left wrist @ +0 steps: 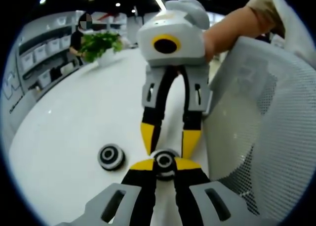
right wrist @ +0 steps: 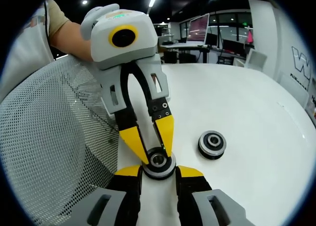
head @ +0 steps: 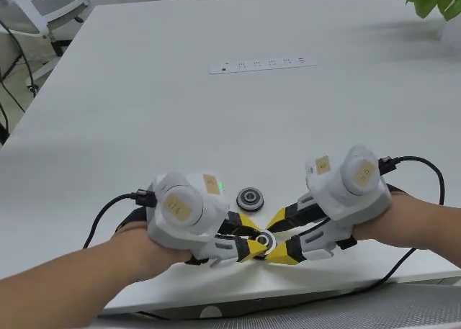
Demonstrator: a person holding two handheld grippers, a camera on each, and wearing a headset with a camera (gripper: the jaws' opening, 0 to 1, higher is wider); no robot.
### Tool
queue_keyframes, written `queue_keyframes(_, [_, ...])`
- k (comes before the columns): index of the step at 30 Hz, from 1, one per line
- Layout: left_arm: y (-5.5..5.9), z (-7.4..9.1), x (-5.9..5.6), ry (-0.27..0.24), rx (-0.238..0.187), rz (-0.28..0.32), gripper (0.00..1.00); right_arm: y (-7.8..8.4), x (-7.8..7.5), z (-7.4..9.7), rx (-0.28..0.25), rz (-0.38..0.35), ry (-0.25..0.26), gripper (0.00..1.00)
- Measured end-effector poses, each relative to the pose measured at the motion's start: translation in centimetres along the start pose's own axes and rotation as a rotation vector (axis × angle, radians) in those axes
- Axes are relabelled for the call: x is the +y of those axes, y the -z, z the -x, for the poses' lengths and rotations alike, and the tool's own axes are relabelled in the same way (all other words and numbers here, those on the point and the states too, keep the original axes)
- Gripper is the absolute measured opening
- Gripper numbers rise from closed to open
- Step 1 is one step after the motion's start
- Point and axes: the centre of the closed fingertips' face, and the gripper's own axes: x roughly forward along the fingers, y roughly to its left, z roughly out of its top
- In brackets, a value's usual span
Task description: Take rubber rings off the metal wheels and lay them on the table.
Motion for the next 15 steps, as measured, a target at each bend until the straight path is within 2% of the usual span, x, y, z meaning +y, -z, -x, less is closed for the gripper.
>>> queue_keyframes(15, [0.04, -0.05, -0.02, -0.004, 0.001, -0.01, 0.13, 0.72, 0.11, 0.62, 0.015, -0.017, 0.006, 0.16])
